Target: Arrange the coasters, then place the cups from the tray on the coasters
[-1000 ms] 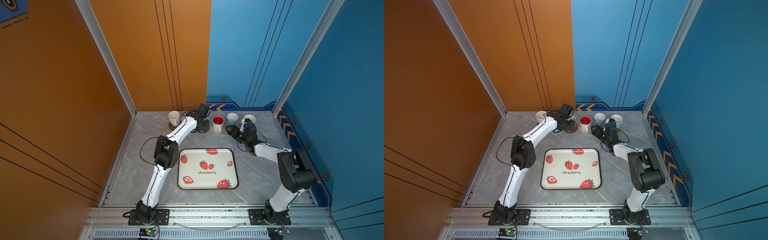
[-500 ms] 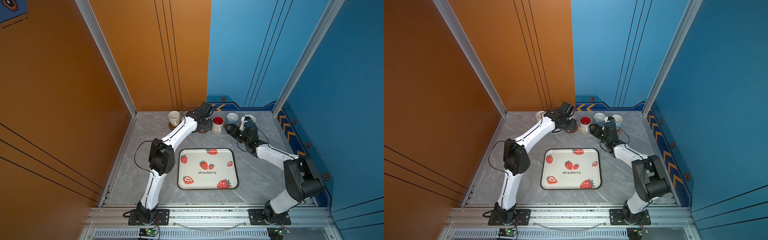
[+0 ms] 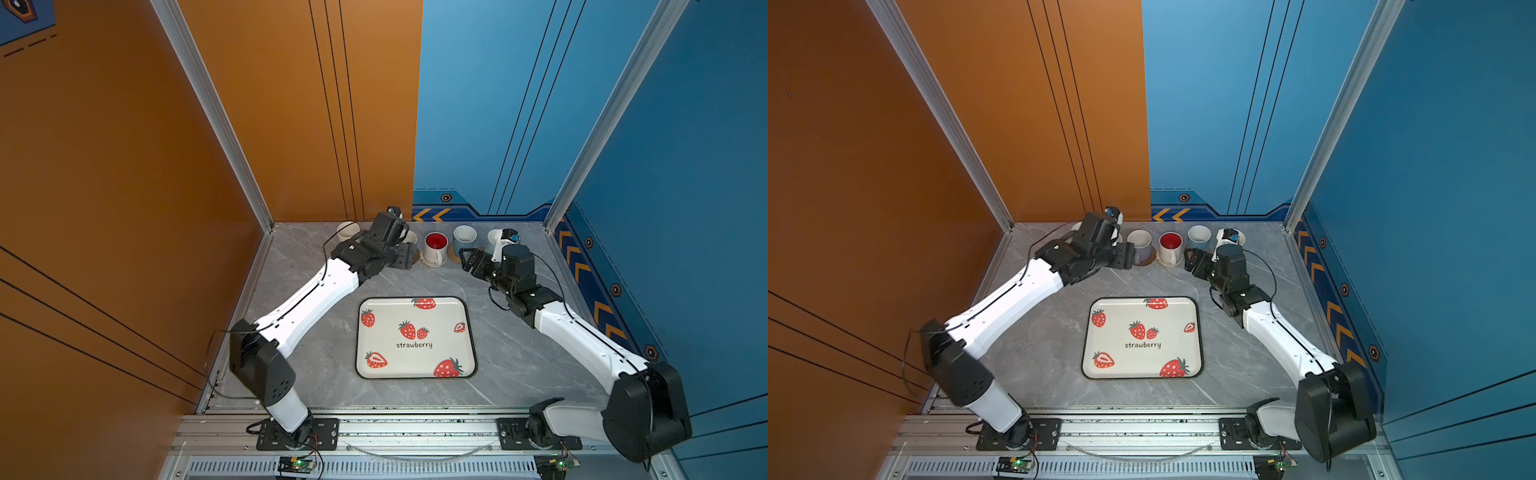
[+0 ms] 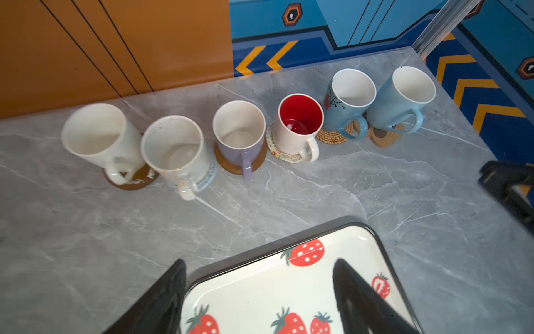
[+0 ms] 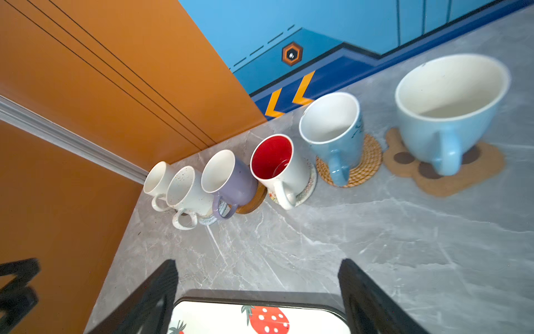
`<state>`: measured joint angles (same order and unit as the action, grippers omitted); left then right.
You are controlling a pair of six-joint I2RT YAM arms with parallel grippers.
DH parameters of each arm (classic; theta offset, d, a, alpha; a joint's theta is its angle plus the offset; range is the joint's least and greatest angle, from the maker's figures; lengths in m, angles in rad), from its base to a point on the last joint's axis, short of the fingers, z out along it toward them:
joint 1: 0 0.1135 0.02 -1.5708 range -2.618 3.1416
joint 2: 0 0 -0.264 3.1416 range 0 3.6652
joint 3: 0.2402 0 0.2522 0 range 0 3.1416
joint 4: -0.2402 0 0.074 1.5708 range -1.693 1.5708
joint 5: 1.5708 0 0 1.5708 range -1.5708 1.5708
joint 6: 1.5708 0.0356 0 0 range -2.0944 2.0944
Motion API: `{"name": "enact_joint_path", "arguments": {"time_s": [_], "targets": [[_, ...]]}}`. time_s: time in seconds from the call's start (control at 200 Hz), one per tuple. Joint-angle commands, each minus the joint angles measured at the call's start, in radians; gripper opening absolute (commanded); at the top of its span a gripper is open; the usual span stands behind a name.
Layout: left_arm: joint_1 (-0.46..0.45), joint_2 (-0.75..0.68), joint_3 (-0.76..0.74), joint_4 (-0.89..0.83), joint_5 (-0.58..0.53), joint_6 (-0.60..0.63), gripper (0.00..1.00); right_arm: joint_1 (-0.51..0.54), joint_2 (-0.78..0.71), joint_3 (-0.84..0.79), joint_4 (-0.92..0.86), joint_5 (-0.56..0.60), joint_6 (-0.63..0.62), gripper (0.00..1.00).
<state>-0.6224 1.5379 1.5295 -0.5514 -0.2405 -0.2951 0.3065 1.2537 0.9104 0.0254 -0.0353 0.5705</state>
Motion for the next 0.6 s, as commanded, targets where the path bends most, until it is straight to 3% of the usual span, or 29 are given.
{"name": "enact_joint_path", "arguments": {"time_s": [0.0,0.04,0.19,0.295,0.386,0.591], "targets": [[0.044,-0.162,-0.182,0.184,-0.078,0.043,0.94,-0.036,-0.086,-0.022,-0.174,0.1,-0.131,0.93],[0.072,-0.222,-0.259,0.23,-0.079,0.047,0.99,-0.053,-0.115,-0.033,-0.188,0.116,-0.155,1.0],[0.182,-0.408,-0.484,0.334,-0.098,0.084,0.98,-0.109,-0.201,-0.092,-0.171,0.217,-0.257,1.0],[0.233,-0.487,-0.623,0.434,-0.21,0.162,0.98,-0.146,-0.222,-0.166,-0.075,0.288,-0.313,1.0],[0.277,-0.513,-0.741,0.544,-0.283,0.229,0.98,-0.177,-0.207,-0.258,0.085,0.275,-0.392,1.0],[0.413,-0.448,-0.966,0.862,-0.254,0.285,0.98,-0.236,-0.047,-0.332,0.251,0.266,-0.475,1.0]]}}
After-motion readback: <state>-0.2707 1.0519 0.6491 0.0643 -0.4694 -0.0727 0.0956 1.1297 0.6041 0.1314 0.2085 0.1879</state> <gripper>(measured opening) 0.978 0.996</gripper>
